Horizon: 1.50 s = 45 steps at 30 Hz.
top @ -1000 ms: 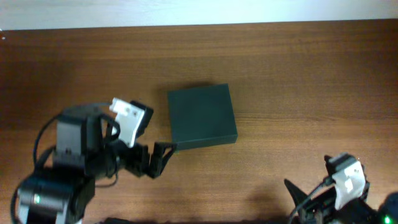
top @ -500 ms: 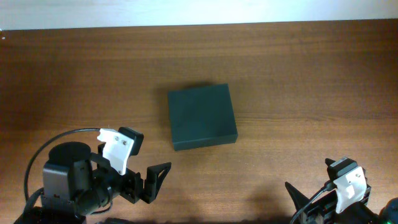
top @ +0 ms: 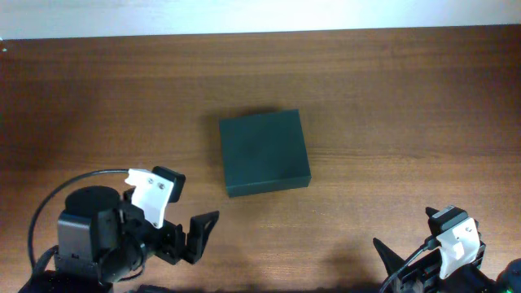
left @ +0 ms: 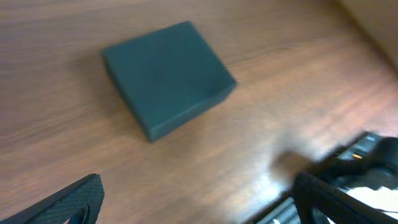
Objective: Pack container
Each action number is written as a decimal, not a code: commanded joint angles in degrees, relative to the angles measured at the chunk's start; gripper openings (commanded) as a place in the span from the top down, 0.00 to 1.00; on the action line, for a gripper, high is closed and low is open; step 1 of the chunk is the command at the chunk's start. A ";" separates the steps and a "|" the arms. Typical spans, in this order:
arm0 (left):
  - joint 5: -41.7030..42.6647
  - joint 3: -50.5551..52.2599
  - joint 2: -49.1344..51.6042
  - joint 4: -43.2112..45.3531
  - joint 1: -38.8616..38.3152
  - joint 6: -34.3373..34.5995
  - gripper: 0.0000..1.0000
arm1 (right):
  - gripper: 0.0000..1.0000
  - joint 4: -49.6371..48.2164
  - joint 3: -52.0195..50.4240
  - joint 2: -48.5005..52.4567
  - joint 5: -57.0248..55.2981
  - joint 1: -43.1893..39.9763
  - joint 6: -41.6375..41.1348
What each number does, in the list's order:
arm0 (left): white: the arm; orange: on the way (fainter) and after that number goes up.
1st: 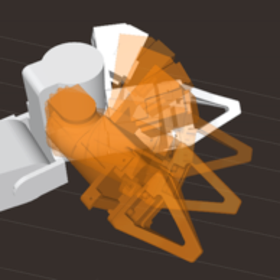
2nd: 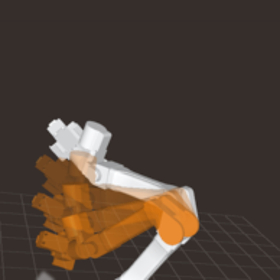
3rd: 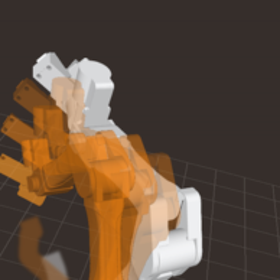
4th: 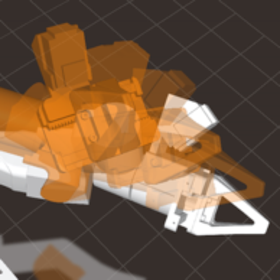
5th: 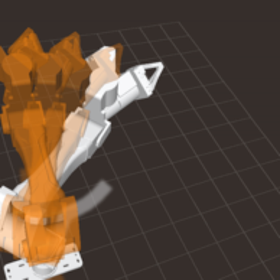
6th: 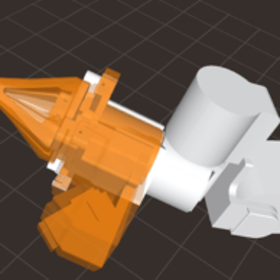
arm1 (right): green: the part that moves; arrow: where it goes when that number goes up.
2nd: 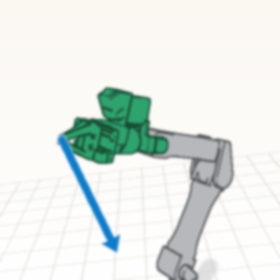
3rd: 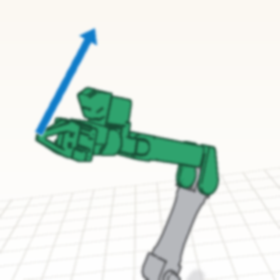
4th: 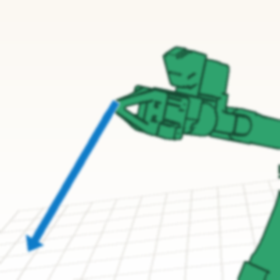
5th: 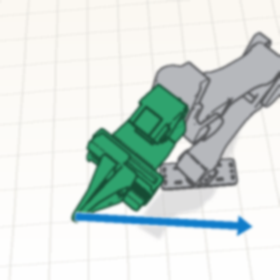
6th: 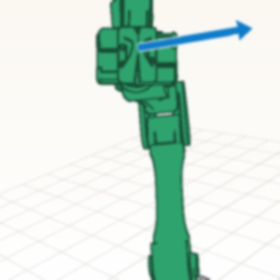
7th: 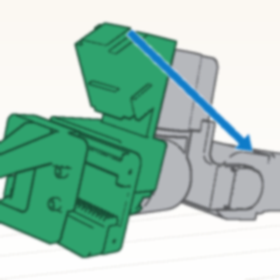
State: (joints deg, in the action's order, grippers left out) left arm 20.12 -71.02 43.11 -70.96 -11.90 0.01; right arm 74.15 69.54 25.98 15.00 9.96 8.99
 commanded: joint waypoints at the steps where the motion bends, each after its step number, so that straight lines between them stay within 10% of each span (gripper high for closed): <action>1: -10.45 0.70 -0.13 1.73 -0.22 -0.52 0.01 | 0.01 -0.17 -0.24 -0.17 -0.28 0.48 -0.02; 15: -17.05 19.78 -14.67 21.66 9.29 -15.17 0.01 | 0.01 -0.17 -0.24 -0.17 -0.28 0.48 -0.02; 45: -18.29 61.05 -41.20 33.51 14.80 -0.17 0.01 | 0.01 -0.17 -0.24 -0.17 -0.28 0.48 -0.02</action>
State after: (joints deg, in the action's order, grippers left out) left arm 2.81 -11.29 3.18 -38.17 2.46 -2.90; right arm 74.15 69.23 25.98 14.98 9.96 8.99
